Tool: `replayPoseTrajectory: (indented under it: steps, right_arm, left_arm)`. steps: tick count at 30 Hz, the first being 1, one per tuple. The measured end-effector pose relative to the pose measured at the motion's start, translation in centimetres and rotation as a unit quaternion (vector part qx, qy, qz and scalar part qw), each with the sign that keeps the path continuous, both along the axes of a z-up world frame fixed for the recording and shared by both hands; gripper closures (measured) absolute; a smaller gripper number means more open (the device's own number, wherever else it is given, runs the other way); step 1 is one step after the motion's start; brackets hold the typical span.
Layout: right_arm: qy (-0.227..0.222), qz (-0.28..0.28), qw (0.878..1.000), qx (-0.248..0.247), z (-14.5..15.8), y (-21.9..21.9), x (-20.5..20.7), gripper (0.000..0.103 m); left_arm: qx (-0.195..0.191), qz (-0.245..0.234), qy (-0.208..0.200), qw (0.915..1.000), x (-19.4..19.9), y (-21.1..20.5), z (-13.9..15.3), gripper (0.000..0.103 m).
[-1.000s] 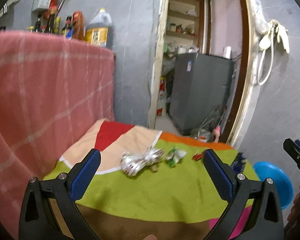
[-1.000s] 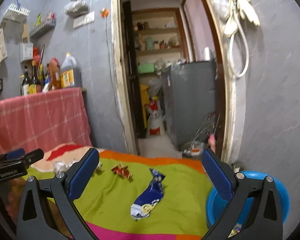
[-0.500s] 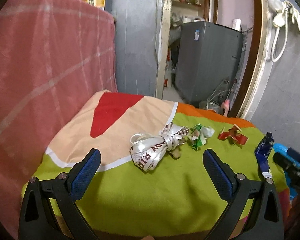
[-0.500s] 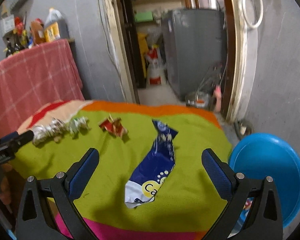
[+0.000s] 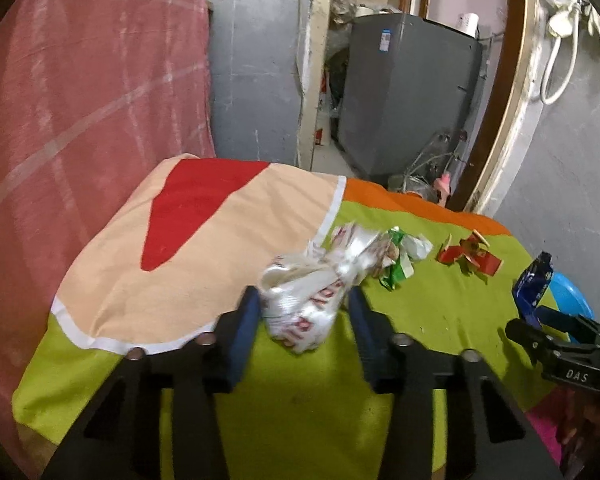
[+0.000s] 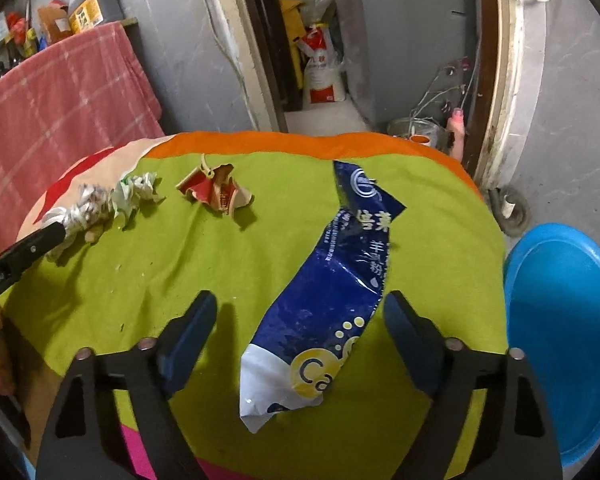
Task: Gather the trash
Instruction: 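Grasp the white printed ribbon with the left tool while the right tool grasps the blue wrapper, then carry both items over the blue bucket and open both tools to drop them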
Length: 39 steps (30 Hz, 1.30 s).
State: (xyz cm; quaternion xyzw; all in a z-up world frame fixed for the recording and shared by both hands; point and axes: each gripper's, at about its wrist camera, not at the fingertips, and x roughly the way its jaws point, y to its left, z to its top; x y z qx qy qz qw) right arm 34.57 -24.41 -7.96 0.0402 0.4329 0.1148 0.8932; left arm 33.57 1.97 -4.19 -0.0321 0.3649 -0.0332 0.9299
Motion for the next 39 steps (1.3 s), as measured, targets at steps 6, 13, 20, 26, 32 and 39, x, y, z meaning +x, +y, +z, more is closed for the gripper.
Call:
replayPoseTrajectory:
  steps: [6, 13, 20, 26, 32, 39]
  right_arm:
    - [0.002, 0.019, 1.0, 0.0, -0.1, 0.5, 0.0, 0.039]
    - [0.0, 0.033, 0.999, 0.003, 0.1, 0.6, -0.2, 0.067]
    - [0.002, 0.035, 0.999, 0.018, 0.2, 0.1, -0.8, 0.087]
    - [-0.014, 0.041, 0.999, 0.024, 0.6, -0.2, -2.1, 0.095]
    - [-0.044, 0.056, 0.997, 0.012, 1.5, 0.2, -3.7, 0.096]
    - [-0.109, 0.067, 0.992, 0.013, 3.1, 0.0, -6.4, 0.096]
  left_arm:
    - [0.001, -0.016, 0.006, 0.9998, -0.4, -0.7, -0.1, 0.08]
    - [-0.007, -0.033, 0.02, 0.9992, -1.0, -2.1, -0.6, 0.087]
    - [-0.026, -0.035, 0.021, 0.9988, -2.4, -3.1, -0.5, 0.093]
    - [-0.038, -0.032, 0.021, 0.9985, -3.6, -3.8, -0.4, 0.095]
    - [-0.054, -0.027, 0.015, 0.998, -5.3, -4.3, 0.0, 0.096]
    - [-0.066, -0.034, 0.001, 0.9972, -6.9, -5.2, 0.3, 0.096]
